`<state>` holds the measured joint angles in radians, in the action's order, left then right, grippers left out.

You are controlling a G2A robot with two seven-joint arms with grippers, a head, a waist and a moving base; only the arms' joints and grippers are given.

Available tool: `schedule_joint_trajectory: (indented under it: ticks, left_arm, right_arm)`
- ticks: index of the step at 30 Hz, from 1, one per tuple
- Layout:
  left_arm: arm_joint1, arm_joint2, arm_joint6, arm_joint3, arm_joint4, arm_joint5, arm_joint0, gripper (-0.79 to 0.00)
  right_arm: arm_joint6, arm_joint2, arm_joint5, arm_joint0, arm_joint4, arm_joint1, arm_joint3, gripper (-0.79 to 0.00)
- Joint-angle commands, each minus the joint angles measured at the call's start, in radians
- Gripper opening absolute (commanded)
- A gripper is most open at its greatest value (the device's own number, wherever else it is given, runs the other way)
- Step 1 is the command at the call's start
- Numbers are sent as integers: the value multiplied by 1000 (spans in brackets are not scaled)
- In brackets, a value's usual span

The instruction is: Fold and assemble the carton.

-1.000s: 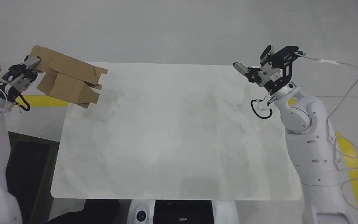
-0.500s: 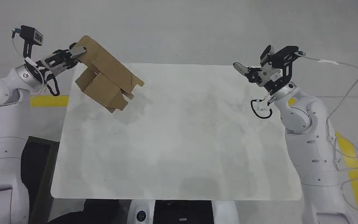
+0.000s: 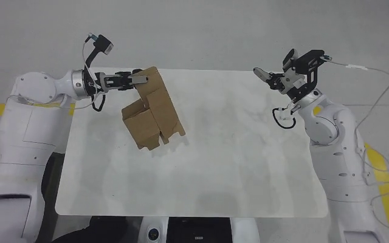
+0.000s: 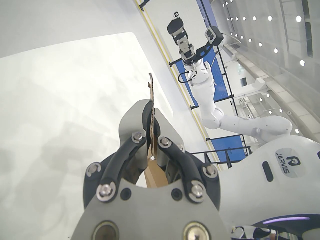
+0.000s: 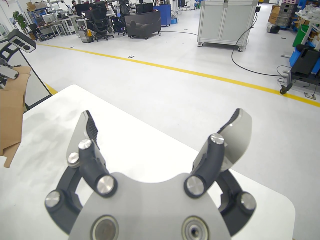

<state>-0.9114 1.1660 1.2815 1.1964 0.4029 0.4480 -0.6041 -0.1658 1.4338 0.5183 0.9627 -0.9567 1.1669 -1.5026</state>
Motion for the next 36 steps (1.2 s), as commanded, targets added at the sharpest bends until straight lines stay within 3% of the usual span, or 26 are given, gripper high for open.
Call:
schedule_joint_trajectory:
  ticks: [1, 11, 17, 21, 27, 36]
  left_arm:
    - [-7, -27, 21, -5, 13, -4, 14, -785]
    - [-33, -101, 106, -44, 106, -49, 52, -785]
    - [-41, -121, 100, -46, 100, -41, 56, -785]
    - [-48, -137, 90, -58, 95, -30, 61, -785]
    - [-61, -166, 74, -82, 81, 4, 69, -785]
    - [-79, -203, 61, -85, 86, 29, 79, -785]
  right_arm:
    - [-18, -1, 0, 8, 30, 0, 3, 0]
    - [-327, -130, 169, -120, 248, 7, 135, 0]
    - [-558, -290, 282, -236, 510, 30, 264, 0]
    - [-678, -377, 300, -309, 642, 46, 343, 0]
    - [-786, -497, 350, -361, 945, 76, 424, 0]
    - [-794, -686, 342, -420, 1148, 105, 466, 0]
